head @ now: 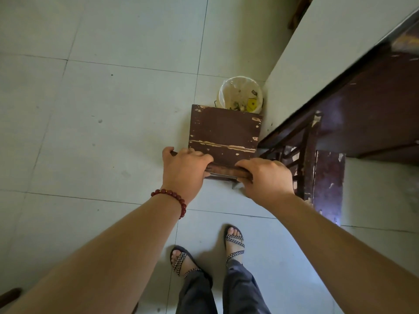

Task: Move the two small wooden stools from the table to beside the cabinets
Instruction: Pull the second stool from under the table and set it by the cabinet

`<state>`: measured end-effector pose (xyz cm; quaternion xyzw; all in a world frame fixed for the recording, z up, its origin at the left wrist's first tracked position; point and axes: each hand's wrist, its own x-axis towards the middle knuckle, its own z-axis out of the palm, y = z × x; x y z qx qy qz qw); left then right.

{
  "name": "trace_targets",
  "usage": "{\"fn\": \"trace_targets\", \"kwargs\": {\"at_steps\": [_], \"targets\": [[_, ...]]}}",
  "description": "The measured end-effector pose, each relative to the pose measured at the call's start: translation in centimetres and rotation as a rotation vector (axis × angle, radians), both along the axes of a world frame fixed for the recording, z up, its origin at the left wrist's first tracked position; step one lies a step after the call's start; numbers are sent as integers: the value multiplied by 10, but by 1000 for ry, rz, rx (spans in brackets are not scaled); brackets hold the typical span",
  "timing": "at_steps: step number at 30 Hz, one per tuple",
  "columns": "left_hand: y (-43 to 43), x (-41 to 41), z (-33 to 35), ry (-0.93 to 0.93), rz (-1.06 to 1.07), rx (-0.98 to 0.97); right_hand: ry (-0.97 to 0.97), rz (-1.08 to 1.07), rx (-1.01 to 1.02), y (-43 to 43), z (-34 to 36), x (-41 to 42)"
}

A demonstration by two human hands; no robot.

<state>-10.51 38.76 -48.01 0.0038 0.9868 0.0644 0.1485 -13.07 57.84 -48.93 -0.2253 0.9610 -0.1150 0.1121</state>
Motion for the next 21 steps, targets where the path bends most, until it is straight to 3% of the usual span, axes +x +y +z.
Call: {"fn": "trace_targets", "kwargs": {"at_steps": [21], "targets": [[24, -10, -19, -22, -12, 14, -14, -112, -37, 21, -21, -1]]}}
